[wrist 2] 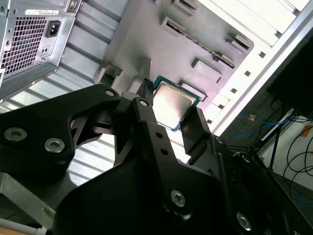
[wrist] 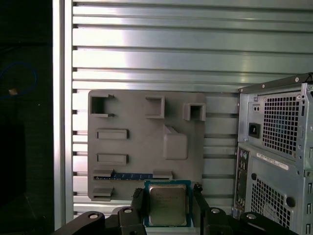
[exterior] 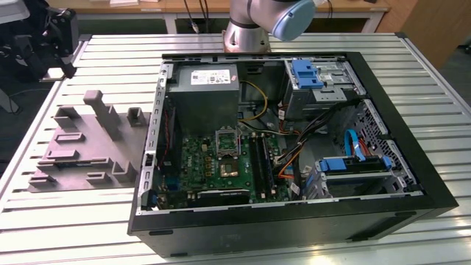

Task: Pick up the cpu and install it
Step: 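Pick up the cpu and move it towards the insertion slot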

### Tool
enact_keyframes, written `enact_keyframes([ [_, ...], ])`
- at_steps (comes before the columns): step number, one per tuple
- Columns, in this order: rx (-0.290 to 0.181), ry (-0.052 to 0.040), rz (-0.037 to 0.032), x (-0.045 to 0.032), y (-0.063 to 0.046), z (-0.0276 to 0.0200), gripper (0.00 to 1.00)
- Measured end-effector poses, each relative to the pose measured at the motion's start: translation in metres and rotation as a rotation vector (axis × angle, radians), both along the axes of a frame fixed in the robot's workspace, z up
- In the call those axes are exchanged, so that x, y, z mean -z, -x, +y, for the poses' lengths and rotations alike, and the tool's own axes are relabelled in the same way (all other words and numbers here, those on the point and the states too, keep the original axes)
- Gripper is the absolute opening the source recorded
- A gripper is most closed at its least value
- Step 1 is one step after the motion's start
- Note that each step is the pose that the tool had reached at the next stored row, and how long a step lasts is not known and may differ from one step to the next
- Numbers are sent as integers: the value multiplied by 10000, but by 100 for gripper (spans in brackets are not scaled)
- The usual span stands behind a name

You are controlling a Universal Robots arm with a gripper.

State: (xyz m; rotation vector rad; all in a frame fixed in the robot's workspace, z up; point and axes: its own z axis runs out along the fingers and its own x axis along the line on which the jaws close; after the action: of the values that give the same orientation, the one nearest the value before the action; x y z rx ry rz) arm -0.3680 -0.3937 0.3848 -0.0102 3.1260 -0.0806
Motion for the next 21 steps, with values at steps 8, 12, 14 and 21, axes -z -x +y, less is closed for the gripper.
enact_keyframes([
  [8, 0, 0, 0, 0, -18, 0, 47],
  [12, 0, 0, -1, 0, -29, 0, 47],
  [14, 1, 0, 0, 0, -34, 0, 47],
  [21, 0, 0, 0, 0, -51, 0, 47],
])
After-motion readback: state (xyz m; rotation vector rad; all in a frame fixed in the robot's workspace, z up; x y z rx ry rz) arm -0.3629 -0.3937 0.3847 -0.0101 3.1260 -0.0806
